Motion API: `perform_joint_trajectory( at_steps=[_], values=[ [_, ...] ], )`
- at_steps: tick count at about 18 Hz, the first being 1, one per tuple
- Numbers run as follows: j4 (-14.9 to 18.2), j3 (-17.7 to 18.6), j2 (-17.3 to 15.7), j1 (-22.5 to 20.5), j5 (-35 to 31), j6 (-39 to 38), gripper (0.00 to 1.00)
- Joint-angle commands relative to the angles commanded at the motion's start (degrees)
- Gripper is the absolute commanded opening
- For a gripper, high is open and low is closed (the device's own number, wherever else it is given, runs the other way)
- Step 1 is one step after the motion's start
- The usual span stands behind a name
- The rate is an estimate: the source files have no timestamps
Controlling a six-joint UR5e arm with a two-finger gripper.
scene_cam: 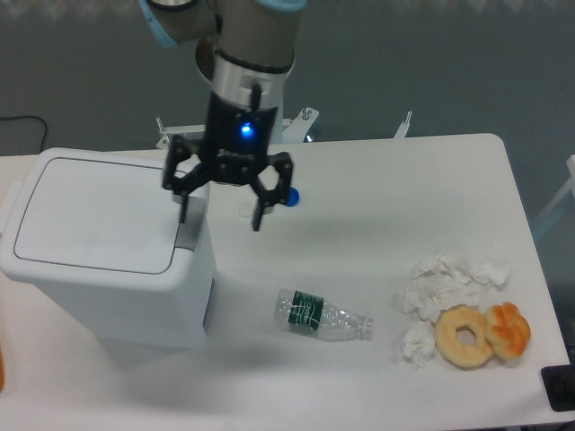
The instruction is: Close the trash can
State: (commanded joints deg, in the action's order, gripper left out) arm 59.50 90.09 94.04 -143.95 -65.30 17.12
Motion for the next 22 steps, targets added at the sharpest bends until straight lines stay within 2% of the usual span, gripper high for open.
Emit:
perform_joint_trajectory(
  at_steps=[3,6,10,12,14,17,22],
  values=[
    [0.7,-0.8,1.6,-3.9,0.0,6.0,1.0],
    [1.6,-0.5,4.8,-4.8,-0.6,14.2,1.0],
    [4.4,-0.3,7.3,-6.7,-7.5,29.1,1.0],
    [5.1,-0.3,8.8,-9.3,-8.5,36.4,1.0],
    [5.0,-0.6,11.8,-12.2,-9.7,44.1,1.0],
    [5.5,-4.3,16.5,-15.1,-12.3,54.0,1.0],
    [5.8,-8.3,20.8,-15.5,-19.8,58.7,1.0]
  ],
)
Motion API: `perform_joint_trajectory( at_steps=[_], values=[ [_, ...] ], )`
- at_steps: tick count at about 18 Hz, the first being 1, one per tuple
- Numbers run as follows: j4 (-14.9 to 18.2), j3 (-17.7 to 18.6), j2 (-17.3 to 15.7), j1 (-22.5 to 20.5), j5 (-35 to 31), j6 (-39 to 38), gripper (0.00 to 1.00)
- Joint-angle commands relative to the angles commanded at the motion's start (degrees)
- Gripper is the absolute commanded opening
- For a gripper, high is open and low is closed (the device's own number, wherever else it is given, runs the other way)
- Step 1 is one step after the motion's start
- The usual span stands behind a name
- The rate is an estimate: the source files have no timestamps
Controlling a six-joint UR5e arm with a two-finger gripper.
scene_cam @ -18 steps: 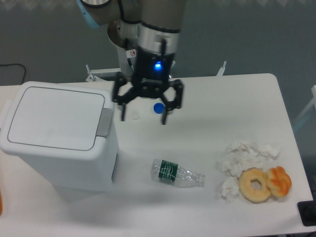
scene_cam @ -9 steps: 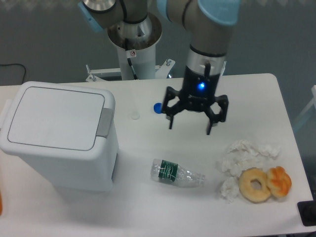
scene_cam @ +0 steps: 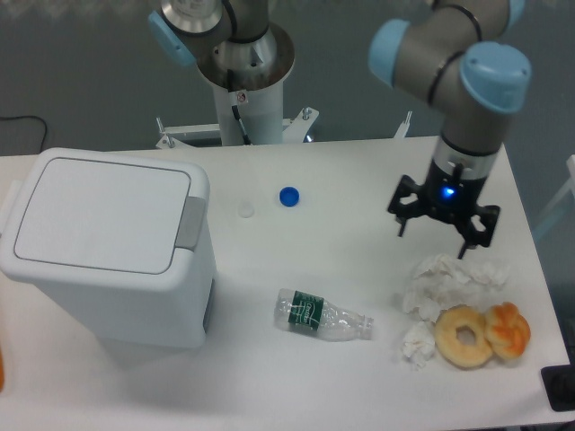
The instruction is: Close the trash can
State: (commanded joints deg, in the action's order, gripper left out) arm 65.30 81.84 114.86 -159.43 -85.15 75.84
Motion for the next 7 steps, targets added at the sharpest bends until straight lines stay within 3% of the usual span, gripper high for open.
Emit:
perform_joint_trajectory(
  at_steps=[3,7],
  values=[
    [1.7,-2.2,0.6,-0.3,-3.6,4.7,1.0],
    [2.3,-2.4,0.5,-0.4,-4.8,6.8,1.0]
  ],
)
